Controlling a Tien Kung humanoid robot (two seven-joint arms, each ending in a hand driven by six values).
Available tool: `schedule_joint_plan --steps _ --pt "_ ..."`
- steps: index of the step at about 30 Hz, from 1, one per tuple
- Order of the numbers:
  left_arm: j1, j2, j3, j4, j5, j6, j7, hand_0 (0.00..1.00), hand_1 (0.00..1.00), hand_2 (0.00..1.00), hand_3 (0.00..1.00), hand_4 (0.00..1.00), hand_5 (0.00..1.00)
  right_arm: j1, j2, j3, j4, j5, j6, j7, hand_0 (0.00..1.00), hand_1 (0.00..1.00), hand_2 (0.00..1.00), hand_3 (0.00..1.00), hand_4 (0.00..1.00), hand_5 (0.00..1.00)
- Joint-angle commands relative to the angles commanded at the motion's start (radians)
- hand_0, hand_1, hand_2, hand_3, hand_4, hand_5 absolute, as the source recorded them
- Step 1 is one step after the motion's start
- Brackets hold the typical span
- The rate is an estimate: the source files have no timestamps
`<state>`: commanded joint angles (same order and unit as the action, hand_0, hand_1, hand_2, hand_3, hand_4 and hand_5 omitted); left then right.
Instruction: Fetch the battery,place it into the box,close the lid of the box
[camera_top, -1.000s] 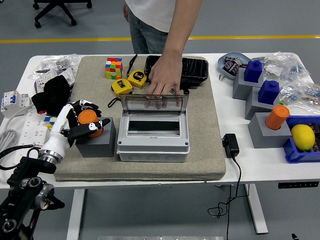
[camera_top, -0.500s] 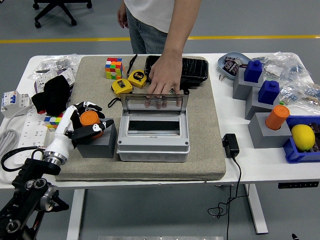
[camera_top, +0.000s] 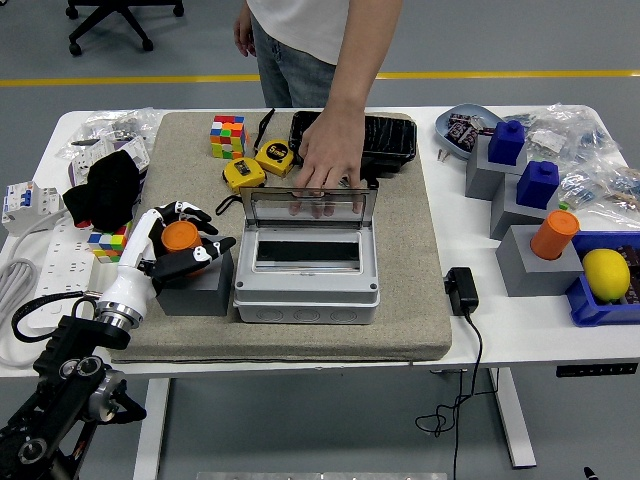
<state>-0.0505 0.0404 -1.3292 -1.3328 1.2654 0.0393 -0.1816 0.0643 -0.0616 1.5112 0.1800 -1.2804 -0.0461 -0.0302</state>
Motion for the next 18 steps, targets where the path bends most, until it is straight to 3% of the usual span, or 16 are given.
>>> schedule_joint_plan --steps 12,13,18 --pt "-0.010 -0.002 0.020 0.004 -0.006 0.012 -0.001 0.359 0.454 0.380 0.385 0.998 0.002 0.002 0.000 0.001 0.000 0.001 0.000 0.001 0.805 0.730 0.738 0.781 0.998 0.998" --pt "-0.011 -0.002 0.021 0.005 -0.004 0.014 -0.001 0.226 0.382 0.325 0.316 0.998 0.002 0.002 0.000 0.002 0.000 0.000 0.000 0.001 0.805 0.730 0.738 0.781 0.998 0.998" --pt "-0.012 -0.003 0.021 0.006 0.006 0.021 0.000 0.226 0.382 0.325 0.316 0.998 0.002 0.001 -0.001 0.004 0.000 0.000 0.000 0.001 0.805 0.730 0.738 0.781 0.998 0.998"
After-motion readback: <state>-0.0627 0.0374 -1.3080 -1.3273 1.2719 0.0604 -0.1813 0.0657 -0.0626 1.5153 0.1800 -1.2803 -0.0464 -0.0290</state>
